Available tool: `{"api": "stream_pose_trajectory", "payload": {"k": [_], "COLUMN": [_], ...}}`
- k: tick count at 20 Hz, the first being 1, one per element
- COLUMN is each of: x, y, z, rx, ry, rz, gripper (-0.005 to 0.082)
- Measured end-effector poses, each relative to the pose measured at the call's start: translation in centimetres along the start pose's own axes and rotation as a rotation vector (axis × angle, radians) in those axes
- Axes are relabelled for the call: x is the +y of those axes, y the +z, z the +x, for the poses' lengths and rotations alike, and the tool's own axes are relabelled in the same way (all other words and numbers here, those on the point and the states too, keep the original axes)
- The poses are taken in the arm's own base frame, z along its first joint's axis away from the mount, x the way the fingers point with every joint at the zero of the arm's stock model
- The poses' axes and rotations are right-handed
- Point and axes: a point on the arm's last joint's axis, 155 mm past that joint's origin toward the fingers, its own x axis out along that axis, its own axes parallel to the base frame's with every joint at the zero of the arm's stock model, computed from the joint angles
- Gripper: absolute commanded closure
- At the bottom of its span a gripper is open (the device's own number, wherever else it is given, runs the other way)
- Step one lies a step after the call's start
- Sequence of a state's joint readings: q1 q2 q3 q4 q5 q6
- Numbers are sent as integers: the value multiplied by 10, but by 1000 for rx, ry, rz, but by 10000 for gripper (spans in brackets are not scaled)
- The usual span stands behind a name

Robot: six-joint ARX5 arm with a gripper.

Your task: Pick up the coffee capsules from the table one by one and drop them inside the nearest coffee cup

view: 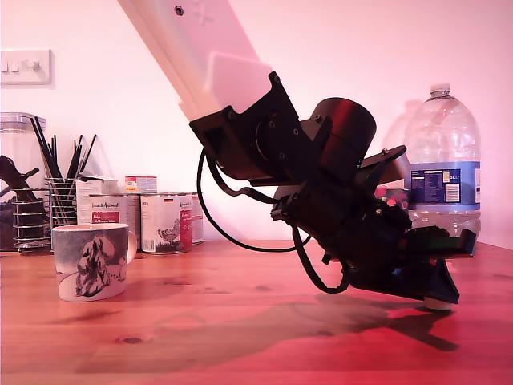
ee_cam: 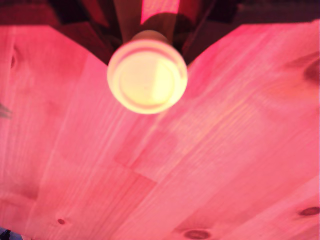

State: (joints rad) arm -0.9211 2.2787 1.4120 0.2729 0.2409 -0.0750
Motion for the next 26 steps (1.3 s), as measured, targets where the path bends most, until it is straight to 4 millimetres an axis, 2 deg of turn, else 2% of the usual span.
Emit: {"api": "stream_pose_trajectory", "payload": {"k": [16,21,26], "x": [-2,-7,-5], "y": [5,17,32], "z": [-4,-30,-74], "rx": [-23,-79,-149], "ry": [-3,9,75], "rz": [20,35,47], "gripper": [662,662,662]}}
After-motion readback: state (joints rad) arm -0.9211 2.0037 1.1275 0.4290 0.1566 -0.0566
